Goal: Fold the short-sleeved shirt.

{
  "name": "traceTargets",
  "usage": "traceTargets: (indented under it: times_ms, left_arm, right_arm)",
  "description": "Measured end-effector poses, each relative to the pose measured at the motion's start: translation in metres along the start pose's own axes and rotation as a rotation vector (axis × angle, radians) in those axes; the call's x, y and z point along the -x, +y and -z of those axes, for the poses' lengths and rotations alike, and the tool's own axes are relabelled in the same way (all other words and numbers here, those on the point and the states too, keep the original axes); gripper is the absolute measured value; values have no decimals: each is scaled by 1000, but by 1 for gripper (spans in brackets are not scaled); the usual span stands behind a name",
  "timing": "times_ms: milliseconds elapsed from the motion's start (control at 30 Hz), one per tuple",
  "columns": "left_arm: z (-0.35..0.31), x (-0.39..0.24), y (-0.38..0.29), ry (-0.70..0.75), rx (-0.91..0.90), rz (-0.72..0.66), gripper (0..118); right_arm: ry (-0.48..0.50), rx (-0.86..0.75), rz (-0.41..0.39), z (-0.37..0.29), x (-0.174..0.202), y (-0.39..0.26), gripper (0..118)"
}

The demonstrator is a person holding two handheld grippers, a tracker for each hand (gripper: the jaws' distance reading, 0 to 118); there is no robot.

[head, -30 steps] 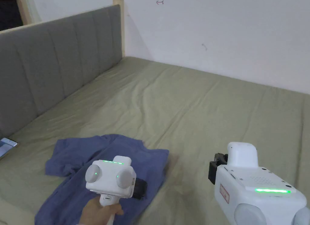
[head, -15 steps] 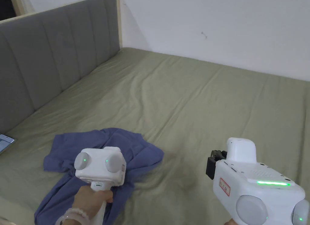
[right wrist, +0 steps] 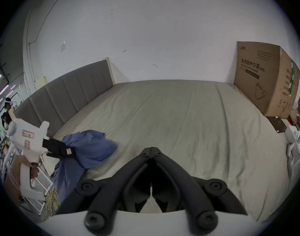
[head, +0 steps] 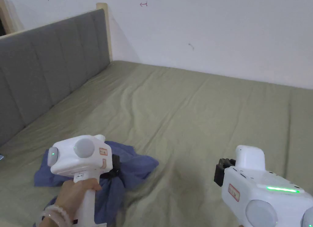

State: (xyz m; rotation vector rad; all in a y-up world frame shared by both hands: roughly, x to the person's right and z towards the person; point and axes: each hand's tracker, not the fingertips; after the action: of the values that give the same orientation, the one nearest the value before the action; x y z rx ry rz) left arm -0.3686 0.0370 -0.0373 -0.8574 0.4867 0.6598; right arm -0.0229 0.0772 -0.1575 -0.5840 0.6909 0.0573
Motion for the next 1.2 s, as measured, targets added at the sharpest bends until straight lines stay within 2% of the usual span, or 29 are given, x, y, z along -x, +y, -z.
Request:
traceTargets:
  times_ms: [133, 233, 300, 400, 633, 767, 833, 933, 1033, 1067, 1100, 1133, 1167, 1200]
  left_arm:
    - [-20, -65, 14, -122, -48, 74, 6]
    - [-33, -131, 12, -161, -78, 210, 6]
    - [-39, -176, 5, -233, -77, 282, 6]
    - [-44, -239, -8, -429, -44, 309, 6]
    - [-40, -373, -83, -646, 37, 510, 6]
    - [11, -405, -154, -617, 220, 567, 6]
    - [50, -406, -195, -518, 327, 622, 6]
    - [94, -388, -242, -407, 474, 631, 6]
    - [106, -371, -263, -319, 438, 700, 9]
    - [104, -367, -260, -363, 425, 695, 18]
    - [101, -367, -253, -400, 417, 681, 38]
    - [94, -366, -245, -391, 441, 662, 76]
    - [91, -366, -239, -407, 457, 654, 102]
    - [86, -365, -233, -434, 454, 648, 107]
  right_arm:
    - [-36, -30, 35, -18, -23, 3, 0]
    - [-75, -62, 81, -36, -48, 5, 0]
    - [-120, -87, 111, -50, -68, 8, 0]
    - [-199, -136, 163, -77, -102, 12, 0]
    - [-394, -230, 275, -142, -183, 10, 0]
    - [-456, -217, 322, -160, -214, -2, 0]
    - [-472, -202, 343, -163, -223, -13, 0]
    - [-475, -170, 359, -160, -227, -27, 0]
    - [-474, -131, 354, -153, -227, -36, 0]
    - [-470, -121, 355, -148, -225, -38, 0]
    - [-466, -115, 358, -146, -224, -39, 0]
    - [-458, -111, 359, -143, -222, -39, 0]
    - [-452, -106, 358, -141, -220, -39, 0]
    - [-446, -103, 355, -137, -216, -38, 0]
